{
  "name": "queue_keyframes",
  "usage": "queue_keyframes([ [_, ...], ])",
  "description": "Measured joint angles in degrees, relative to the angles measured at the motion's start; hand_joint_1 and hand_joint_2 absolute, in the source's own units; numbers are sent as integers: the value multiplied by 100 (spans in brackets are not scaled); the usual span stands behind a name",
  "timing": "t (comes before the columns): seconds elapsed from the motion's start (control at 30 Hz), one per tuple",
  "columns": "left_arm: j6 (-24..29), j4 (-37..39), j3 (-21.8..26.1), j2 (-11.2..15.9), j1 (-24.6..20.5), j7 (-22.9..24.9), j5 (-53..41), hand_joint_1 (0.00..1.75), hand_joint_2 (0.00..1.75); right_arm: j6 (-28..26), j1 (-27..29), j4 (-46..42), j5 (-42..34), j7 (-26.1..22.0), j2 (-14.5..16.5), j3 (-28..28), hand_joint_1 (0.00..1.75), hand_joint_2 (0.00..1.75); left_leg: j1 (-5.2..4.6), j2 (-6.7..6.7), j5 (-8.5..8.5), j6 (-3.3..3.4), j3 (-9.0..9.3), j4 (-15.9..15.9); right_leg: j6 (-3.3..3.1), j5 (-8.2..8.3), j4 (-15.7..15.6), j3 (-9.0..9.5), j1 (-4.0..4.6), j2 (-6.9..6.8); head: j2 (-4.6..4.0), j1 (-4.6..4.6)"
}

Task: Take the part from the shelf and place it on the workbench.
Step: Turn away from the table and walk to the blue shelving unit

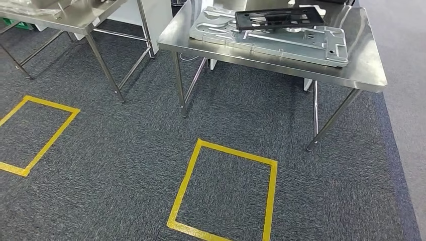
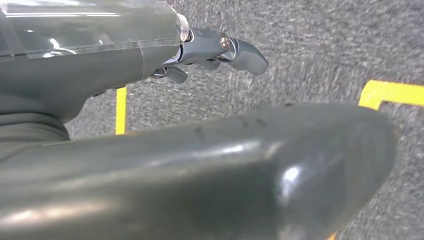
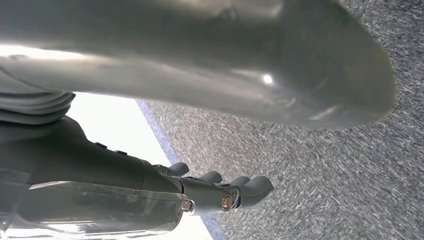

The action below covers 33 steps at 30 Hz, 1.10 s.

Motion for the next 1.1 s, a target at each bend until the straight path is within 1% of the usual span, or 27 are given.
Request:
queue_keyframes([
  [0.03,28,0,-25,2,8,19,-54,0,0,4,4,1,9,5,-1,7,0,0,0,-50,-4,-7,9,7,-9,206,-277,118,-2,14,0,0],
  [0.07,49,0,-57,2,17,31,-112,0,0,11,10,2,27,12,-3,16,0,0,1,-98,-11,-17,14,16,-26,440,-705,305,-5,74,0,0],
  [0.1,65,0,-94,3,25,39,-165,0,0,24,14,5,48,21,-7,26,0,0,-8,-142,-19,-38,9,32,-45,608,-1098,477,-4,156,0,-1],
  [0.13,81,0,-131,5,32,41,-217,0,0,36,14,8,69,32,-11,37,0,0,-13,-179,-22,-66,-4,43,-67,712,-1385,595,0,220,0,-1],
  [0.17,107,0,-172,9,42,45,-270,0,0,48,13,11,95,43,-15,53,0,0,-15,-212,-22,-97,-21,49,-89,745,-1534,651,9,270,0,-1],
  [0.23,195,0,-245,22,66,61,-348,0,0,64,0,14,155,66,-16,98,0,0,-12,-272,-11,-171,-44,39,-144,745,-1565,652,17,227,0,-2],
  [0.27,247,0,-271,33,81,74,-367,0,0,69,-5,14,188,74,-14,127,0,0,-9,-267,-30,-201,-52,59,-179,758,-1587,661,9,187,0,-2],
  [0.3,299,0,-285,44,91,85,-364,0,0,70,-7,14,223,72,-12,155,0,0,-11,-218,-102,-228,-93,152,-224,770,-1612,671,-4,141,0,-3],
  [0.33,342,0,-290,55,97,94,-346,0,0,68,-6,14,251,57,-10,181,0,0,-12,-142,-239,-251,-188,363,-263,781,-1636,678,-17,90,0,-4],
  [0.4,410,0,-290,70,103,101,-290,0,0,58,6,14,286,7,-9,228,0,0,6,21,-631,-286,-524,1088,-314,778,-1642,674,-5,-8,0,-6],
  [0.43,432,0,-288,77,107,102,-266,0,0,53,10,14,292,-17,-9,248,0,0,17,57,-780,-304,-696,1456,-320,774,-1635,668,4,-55,0,-6],
  [0.47,449,0,-287,87,116,101,-243,0,0,49,10,14,294,-34,-9,263,0,0,25,77,-831,-316,-795,1676,-321,768,-1625,664,11,-99,0,-6],
  [0.5,458,0,-285,98,128,100,-228,0,0,46,7,14,294,-48,-9,272,0,0,29,93,-767,-320,-784,1670,-318,761,-1613,663,15,-141,0,-7],
  [0.53,463,0,-284,109,139,98,-219,0,0,44,3,14,294,-59,-9,278,0,0,30,117,-608,-315,-656,1432,-309,752,-1601,668,17,-180,0,-7],
  [0.57,464,0,-283,120,147,92,-214,0,0,41,-1,14,293,-73,-9,283,0,0,30,168,-404,-299,-440,1025,-296,741,-1590,677,18,-219,0,-7],
  [0.6,466,0,-282,131,147,81,-214,0,0,38,-4,14,288,-92,-9,288,0,0,15,237,-253,-274,-227,610,-277,729,-1579,686,28,-256,0,-7],
  [0.63,466,0,-282,139,142,64,-214,0,0,33,-7,14,282,-112,-9,294,0,0,1,284,-154,-242,-73,297,-253,717,-1571,695,38,-287,0,-6],
  [0.67,462,0,-281,147,140,47,-210,0,0,28,-12,14,277,-128,-9,299,0,0,-14,314,-117,-211,7,119,-226,708,-1567,702,46,-313,0,-5],
  [0.73,437,0,-275,160,150,25,-200,0,0,23,-32,14,272,-154,-5,310,0,0,-29,267,-110,-152,8,56,-160,705,-1575,720,51,-356,0,-4],
  [0.77,415,0,-272,164,158,22,-205,0,0,22,-41,13,272,-160,-3,314,0,0,-17,239,-90,-120,16,34,-123,696,-1569,728,43,-350,0,-4],
  [0.8,390,0,-269,168,163,23,-223,0,0,22,-42,13,269,-164,2,318,0,0,-4,212,-64,-84,27,8,-89,644,-1517,716,35,-304,0,-4],
  [0.83,371,0,-269,172,164,26,-244,0,0,24,-37,12,266,-168,9,319,0,0,10,186,-34,-48,34,-18,-61,523,-1363,654,26,-227,0,-4],
  [0.9,351,0,-271,179,164,29,-273,0,0,38,-18,13,257,-170,19,320,0,0,15,133,-2,-8,23,-32,-29,126,-714,362,4,-62,0,-3],
  [0.93,349,0,-271,181,165,29,-274,0,0,47,-13,13,255,-169,22,320,0,0,12,110,3,-1,12,-30,-21,-41,-399,215,-1,-27,0,-3],
  [0.97,347,0,-271,181,166,28,-272,0,0,55,-9,14,254,-165,22,320,0,0,10,94,4,0,5,-28,-16,-141,-181,114,-3,-16,0,-4],
  [1.0,346,0,-271,181,167,26,-270,0,0,59,-8,14,252,-162,22,320,0,0,9,88,4,0,3,-27,-14,-174,-96,74,-2,-14,0,-4],
  [1.1,343,0,-271,182,168,21,-267,0,0,66,-6,14,251,-154,22,320,0,0,9,79,4,0,0,-26,-12,-197,-11,34,-2,-13,0,-4],
])
